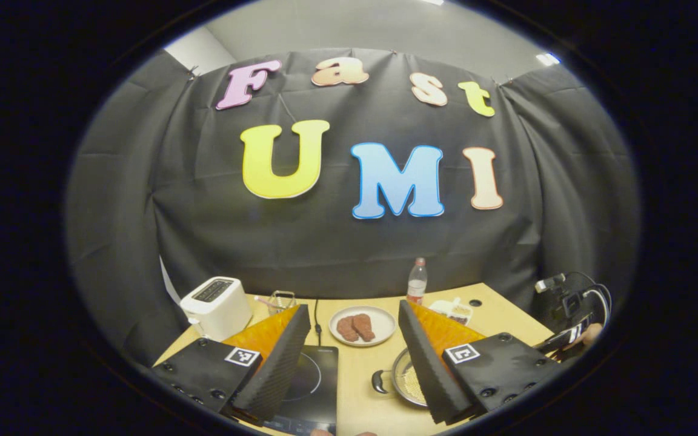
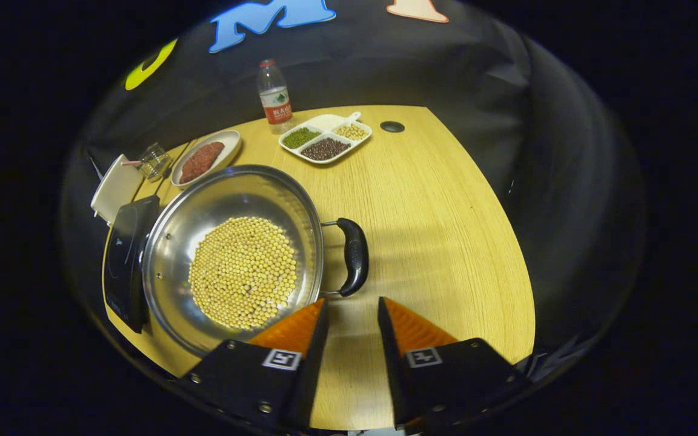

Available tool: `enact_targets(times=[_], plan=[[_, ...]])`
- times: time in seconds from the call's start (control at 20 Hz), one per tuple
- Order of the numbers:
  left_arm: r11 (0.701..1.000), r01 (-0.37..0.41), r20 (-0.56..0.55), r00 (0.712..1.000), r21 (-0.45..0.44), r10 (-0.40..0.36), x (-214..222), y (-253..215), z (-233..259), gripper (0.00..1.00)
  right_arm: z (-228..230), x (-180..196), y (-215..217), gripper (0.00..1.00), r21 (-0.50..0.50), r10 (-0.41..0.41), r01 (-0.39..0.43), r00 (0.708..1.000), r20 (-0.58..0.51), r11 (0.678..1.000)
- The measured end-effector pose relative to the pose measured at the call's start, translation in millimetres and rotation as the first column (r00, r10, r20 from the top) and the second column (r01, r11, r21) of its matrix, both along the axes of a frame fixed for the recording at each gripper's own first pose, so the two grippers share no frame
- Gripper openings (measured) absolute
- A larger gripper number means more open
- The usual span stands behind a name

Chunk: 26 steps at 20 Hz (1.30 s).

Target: First push the handle of the pot to place it horizontally, then grasp the pot with both hands and set it on the induction cooktop.

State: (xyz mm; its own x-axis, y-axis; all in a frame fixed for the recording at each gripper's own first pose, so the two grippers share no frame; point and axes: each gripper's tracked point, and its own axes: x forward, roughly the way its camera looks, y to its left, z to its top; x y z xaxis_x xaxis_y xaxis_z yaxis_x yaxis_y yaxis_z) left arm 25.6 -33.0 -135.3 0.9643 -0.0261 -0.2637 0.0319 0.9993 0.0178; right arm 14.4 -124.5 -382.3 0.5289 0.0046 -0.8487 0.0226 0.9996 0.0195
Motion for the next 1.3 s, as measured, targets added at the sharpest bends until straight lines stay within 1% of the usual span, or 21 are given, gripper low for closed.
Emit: enact_targets(times=[0.05, 0.1, 0.15, 0.2, 0.25, 0.3, 0.35, 0.4, 0.5, 0.65, 0.75, 0.8, 0.85, 0.95, 1.05, 1.1, 1.25, 1.3], plan=[[1.000, 0.012, -0.005, 1.000, -0.009, -0.012, 0.8, -3.6, -4.9, 0.95, 7.9, 1.3, -1.5, 0.61, 0.009, 0.001, -0.001, 0.999, 0.048, 1.000], [1.000, 0.020, -0.008, 1.000, -0.015, -0.020, 2.4, -6.7, -10.9, 0.95, 12.9, 3.0, -0.7, 0.77, 0.020, -0.004, 0.002, 0.996, 0.088, 1.000], [0.999, 0.028, -0.014, 0.999, -0.019, -0.028, 4.4, -10.1, -18.4, 0.95, 14.5, 2.9, -2.2, 0.84, 0.027, -0.012, 0.009, 0.993, 0.117, 1.000], [0.999, 0.040, -0.031, 0.999, -0.022, -0.040, 5.2, -16.4, -29.5, 0.92, 17.6, 2.7, -4.9, 0.94, 0.026, -0.023, 0.019, 0.990, 0.139, 0.999], [0.998, 0.050, -0.053, 0.997, -0.024, -0.051, 6.4, -21.4, -41.2, 0.99, 21.4, 3.4, -6.5, 0.94, 0.029, -0.028, 0.024, 0.986, 0.162, 0.999], [0.998, 0.056, -0.080, 0.995, -0.024, -0.058, 6.9, -24.1, -56.1, 0.95, 23.4, 5.0, -6.2, 0.94, 0.035, -0.032, 0.026, 0.983, 0.179, 0.999], [0.998, 0.060, -0.111, 0.992, -0.026, -0.062, 6.8, -27.5, -70.4, 0.95, 24.6, 5.4, -6.5, 0.94, 0.041, -0.035, 0.027, 0.981, 0.189, 0.999], [0.997, 0.065, -0.145, 0.987, -0.030, -0.069, 7.0, -32.6, -87.2, 0.92, 25.0, 6.6, -5.6, 0.94, 0.048, -0.035, 0.027, 0.980, 0.195, 0.998], [0.997, 0.075, -0.205, 0.975, -0.034, -0.080, 10.2, -39.4, -117.5, 0.92, 20.8, 12.0, -6.2, 0.94, 0.051, -0.036, 0.026, 0.980, 0.194, 0.998], [0.994, 0.093, -0.295, 0.950, -0.054, -0.104, 14.5, -50.8, -161.7, 0.96, 12.0, 22.2, -7.0, 0.94, 0.050, -0.031, 0.023, 0.982, 0.184, 0.998], [0.995, 0.091, -0.338, 0.936, -0.047, -0.102, 17.7, -52.4, -187.7, 0.96, 5.8, 29.6, -6.3, 0.94, 0.049, -0.025, 0.016, 0.984, 0.178, 0.999], [0.995, 0.088, -0.354, 0.930, -0.044, -0.098, 21.0, -52.7, -199.2, 0.99, 4.0, 34.6, -6.2, 0.94, 0.048, -0.020, 0.012, 0.984, 0.177, 0.999], [0.996, 0.086, -0.370, 0.924, -0.039, -0.094, 25.5, -53.3, -209.7, 0.99, 0.5, 39.2, -6.1, 0.94, 0.043, -0.015, 0.008, 0.984, 0.177, 0.999], [0.996, 0.081, -0.405, 0.910, -0.024, -0.084, 32.8, -52.3, -233.8, 0.92, -4.3, 47.6, -5.4, 0.94, 0.039, -0.004, -0.003, 0.984, 0.179, 0.999], [0.998, 0.066, -0.437, 0.897, -0.008, -0.063, 38.0, -48.5, -254.4, 0.99, -10.6, 55.2, -4.8, 0.94, 0.040, 0.006, -0.013, 0.984, 0.176, 0.999], [0.998, 0.056, -0.452, 0.890, -0.007, -0.053, 40.8, -46.6, -264.4, 0.96, -14.1, 58.5, -5.1, 0.94, 0.038, 0.010, -0.017, 0.985, 0.172, 0.999], [0.999, 0.047, -0.503, 0.863, -0.008, -0.044, 44.0, -46.0, -290.6, 0.96, -24.9, 66.9, -3.6, 0.94, 0.047, 0.019, -0.027, 0.987, 0.158, 0.999], [0.999, 0.051, -0.511, 0.858, -0.005, -0.046, 44.9, -45.9, -296.0, 0.98, -28.4, 69.8, -2.4, 0.94, 0.052, 0.024, -0.032, 0.988, 0.153, 0.998]])
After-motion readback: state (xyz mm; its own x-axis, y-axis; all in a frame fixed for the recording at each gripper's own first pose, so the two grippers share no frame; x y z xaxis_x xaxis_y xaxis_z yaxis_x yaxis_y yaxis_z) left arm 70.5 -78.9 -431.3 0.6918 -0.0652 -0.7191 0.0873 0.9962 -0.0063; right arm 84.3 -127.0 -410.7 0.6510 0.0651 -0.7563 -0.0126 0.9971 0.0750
